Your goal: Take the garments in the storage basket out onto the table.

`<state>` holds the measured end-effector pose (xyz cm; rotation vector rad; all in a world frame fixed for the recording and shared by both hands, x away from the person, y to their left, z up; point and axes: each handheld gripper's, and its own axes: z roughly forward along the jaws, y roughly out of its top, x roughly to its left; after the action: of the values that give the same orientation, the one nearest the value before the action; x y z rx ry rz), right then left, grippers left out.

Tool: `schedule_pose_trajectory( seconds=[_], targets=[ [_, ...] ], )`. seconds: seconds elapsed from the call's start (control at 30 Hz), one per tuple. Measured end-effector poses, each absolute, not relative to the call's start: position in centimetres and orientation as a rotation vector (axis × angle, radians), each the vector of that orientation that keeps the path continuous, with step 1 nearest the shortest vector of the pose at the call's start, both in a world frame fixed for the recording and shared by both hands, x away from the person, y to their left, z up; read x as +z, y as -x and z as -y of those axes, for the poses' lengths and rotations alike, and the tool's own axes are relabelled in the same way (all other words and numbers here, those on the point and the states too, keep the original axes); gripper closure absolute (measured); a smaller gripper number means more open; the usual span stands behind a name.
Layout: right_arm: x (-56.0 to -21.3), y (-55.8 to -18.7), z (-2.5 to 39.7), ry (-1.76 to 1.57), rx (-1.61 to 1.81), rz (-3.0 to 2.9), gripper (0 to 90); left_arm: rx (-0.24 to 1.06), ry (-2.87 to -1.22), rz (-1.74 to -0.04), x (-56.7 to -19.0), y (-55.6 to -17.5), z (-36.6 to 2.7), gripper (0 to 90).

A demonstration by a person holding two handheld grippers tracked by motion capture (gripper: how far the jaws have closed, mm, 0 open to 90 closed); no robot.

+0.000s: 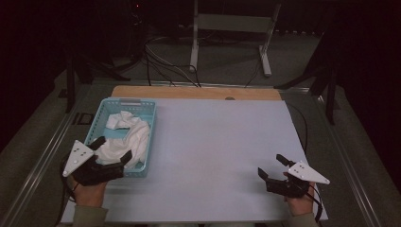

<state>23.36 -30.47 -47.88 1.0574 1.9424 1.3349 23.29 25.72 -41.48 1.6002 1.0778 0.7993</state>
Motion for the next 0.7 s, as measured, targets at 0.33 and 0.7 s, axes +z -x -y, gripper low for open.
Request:
schedule_pose_trajectory(
  seconds=[0.33,0.7],
  targets=[
    [-47.9,-23.5,30.8,-1.103,1.333,-1.918,12.7,0.784,-1.608,-1.144,-42.8,-24.2,-26.3,0.7],
    [-47.9,-23.5,30.8,-1.101,1.334,-1.917,13.0,0.776,-1.611,-1.156,-43.1,-24.4,-26.6,0.7]
  ],
)
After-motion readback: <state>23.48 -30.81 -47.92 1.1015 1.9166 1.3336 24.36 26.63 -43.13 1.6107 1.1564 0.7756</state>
